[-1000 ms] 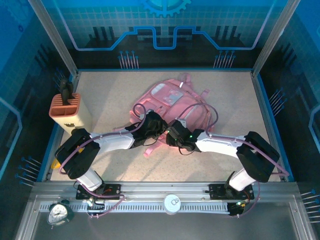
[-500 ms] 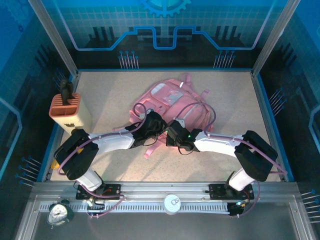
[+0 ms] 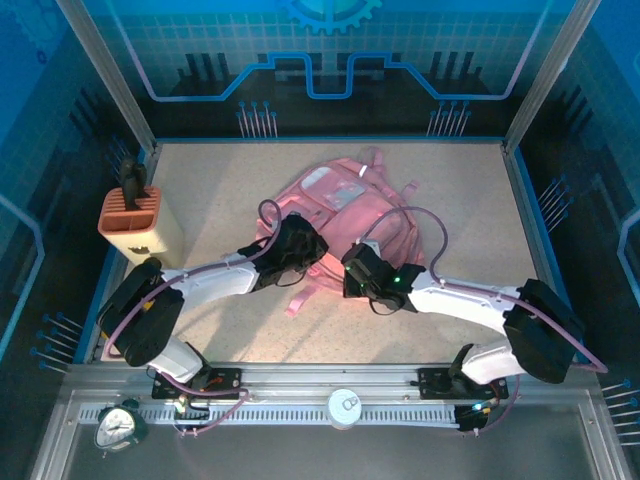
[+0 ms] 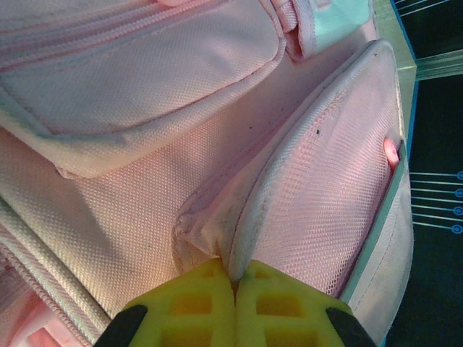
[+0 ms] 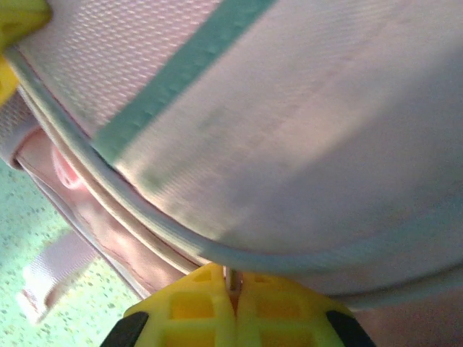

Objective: Pack the student bag
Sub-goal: Zip the student bag at the center of the table.

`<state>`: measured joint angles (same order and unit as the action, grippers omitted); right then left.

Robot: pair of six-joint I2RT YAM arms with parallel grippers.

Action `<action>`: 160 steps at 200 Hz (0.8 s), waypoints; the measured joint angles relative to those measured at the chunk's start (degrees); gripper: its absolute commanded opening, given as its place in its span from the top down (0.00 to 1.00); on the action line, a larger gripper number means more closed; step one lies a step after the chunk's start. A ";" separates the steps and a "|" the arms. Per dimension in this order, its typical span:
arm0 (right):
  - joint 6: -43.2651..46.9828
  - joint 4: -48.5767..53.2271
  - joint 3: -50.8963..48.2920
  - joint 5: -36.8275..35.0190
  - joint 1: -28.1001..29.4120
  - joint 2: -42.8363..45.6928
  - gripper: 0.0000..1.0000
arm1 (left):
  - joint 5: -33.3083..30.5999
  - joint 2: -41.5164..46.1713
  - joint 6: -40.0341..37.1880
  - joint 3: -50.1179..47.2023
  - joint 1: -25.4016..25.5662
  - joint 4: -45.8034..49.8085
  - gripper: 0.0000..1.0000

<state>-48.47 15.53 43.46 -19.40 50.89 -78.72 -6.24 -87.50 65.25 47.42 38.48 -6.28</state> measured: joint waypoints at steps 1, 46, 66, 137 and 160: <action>0.15 0.28 -0.07 -0.09 -0.04 0.22 1.00 | 0.02 0.02 -0.07 0.00 -0.07 0.07 1.00; 4.90 4.07 -1.53 0.33 -3.48 7.21 1.00 | 4.46 1.07 -4.57 0.02 -3.34 2.14 1.00; 8.11 4.57 -2.43 2.45 -4.63 10.05 1.00 | 6.60 1.07 -7.52 0.59 -4.94 3.58 1.00; 12.98 3.69 5.22 8.15 0.50 -2.62 1.00 | 8.28 0.28 -17.46 5.46 -10.88 11.39 0.49; 12.98 3.85 5.46 9.77 0.92 -3.82 1.00 | 7.50 4.39 -16.65 2.56 -11.52 10.27 0.42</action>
<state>-35.48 19.38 48.93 -9.63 51.81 -82.54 1.26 -83.11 48.60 49.98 26.96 3.99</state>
